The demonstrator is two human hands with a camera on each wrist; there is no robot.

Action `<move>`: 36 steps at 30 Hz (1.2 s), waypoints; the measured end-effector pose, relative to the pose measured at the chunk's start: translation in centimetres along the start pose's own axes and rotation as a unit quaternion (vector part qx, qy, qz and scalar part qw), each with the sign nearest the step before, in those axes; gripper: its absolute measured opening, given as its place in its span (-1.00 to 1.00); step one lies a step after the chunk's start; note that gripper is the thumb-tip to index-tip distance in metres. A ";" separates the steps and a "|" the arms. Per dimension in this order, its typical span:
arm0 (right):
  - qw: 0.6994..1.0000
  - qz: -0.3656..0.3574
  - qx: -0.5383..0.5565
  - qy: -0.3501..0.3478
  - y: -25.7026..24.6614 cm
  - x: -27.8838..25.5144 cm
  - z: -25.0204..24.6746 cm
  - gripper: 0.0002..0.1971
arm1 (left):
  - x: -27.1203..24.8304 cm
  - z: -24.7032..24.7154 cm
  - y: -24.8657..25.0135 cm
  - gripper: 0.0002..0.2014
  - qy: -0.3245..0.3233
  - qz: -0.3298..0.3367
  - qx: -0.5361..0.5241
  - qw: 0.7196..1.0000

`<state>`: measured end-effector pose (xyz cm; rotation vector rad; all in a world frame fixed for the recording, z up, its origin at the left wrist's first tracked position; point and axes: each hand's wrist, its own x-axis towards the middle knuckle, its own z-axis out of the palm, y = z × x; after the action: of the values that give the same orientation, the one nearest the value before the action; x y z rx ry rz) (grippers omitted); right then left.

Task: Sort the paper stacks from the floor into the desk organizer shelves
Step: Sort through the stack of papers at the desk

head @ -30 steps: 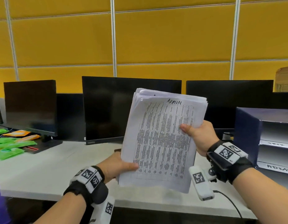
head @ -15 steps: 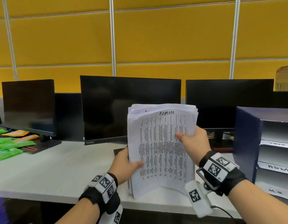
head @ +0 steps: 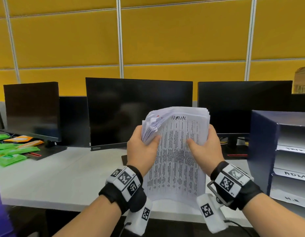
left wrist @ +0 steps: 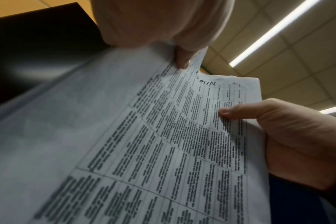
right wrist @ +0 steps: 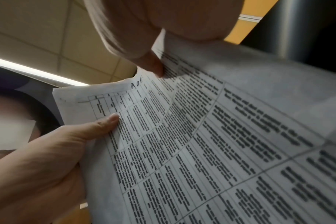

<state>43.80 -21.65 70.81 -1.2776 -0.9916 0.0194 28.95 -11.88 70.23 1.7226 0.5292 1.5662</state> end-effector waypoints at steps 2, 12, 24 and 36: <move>0.999 -0.039 0.008 0.014 -0.6 0.0 0.0 -0.58 | 0.3 0.2 0.3 -0.81 0.033 0.015 -0.007 0.999; 0.999 0.035 -0.003 0.005 1.8 0.8 -0.6 -0.43 | 0.0 -0.4 -1.3 -0.29 0.012 -0.019 0.019 1.000; 0.998 0.060 0.000 -0.014 2.3 1.5 -0.8 -0.59 | 1.5 -2.5 -1.3 -0.74 0.068 0.167 0.113 0.977; 0.998 0.058 0.017 -0.017 2.5 1.6 -0.8 -0.60 | 0.8 -2.9 -1.6 -0.74 0.074 0.119 0.093 0.986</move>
<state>46.54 -20.60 69.84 -1.3053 -0.9411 0.1479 26.53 -9.60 69.50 1.8729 0.5747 1.8769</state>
